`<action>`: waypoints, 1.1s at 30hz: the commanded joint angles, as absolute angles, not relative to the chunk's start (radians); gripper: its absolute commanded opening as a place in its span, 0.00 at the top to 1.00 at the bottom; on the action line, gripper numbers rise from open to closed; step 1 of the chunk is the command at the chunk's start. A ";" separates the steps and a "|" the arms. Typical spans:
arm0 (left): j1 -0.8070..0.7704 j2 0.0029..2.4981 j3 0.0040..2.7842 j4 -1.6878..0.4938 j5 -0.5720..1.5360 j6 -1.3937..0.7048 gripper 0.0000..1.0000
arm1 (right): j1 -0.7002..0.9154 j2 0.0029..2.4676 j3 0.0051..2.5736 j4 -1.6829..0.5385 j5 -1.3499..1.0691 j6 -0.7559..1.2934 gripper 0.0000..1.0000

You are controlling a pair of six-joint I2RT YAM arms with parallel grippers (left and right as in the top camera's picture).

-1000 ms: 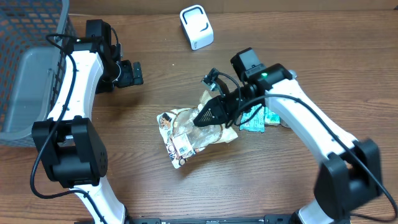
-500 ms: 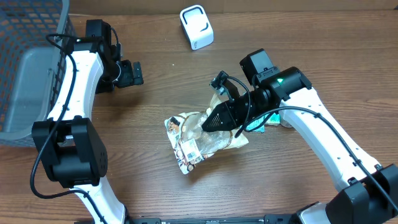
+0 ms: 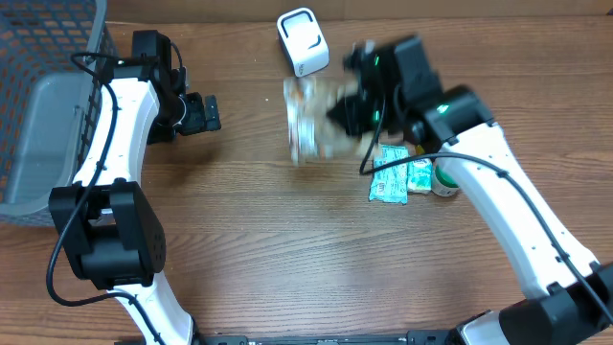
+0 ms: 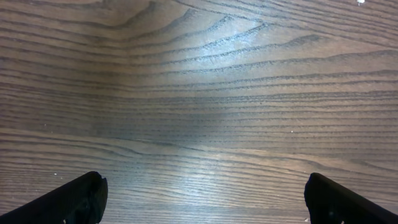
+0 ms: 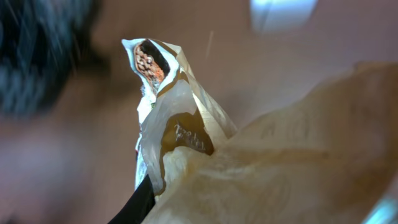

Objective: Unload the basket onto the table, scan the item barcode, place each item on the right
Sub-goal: 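Lift the PanTree pouch up toward the white scanner with the right gripper, then hold the pouch against the white scanner window with the right gripper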

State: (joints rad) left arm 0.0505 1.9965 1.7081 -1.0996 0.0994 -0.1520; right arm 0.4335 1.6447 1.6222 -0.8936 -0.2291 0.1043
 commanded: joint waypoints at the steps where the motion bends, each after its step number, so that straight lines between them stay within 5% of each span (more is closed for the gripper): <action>1: 0.050 1.979 1.715 -1.099 0.093 -0.145 0.00 | 0.444 1.621 1.818 -0.805 0.044 0.034 0.96; 33: 0.050 1.979 1.715 -1.099 0.093 -0.145 0.00 | 0.595 2.305 1.832 0.303 0.609 -1.129 0.96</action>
State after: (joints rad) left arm 0.0502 1.9965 1.7081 -1.0996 0.0994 -0.1524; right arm 0.5972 2.2658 1.8240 0.2722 0.5491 -0.9932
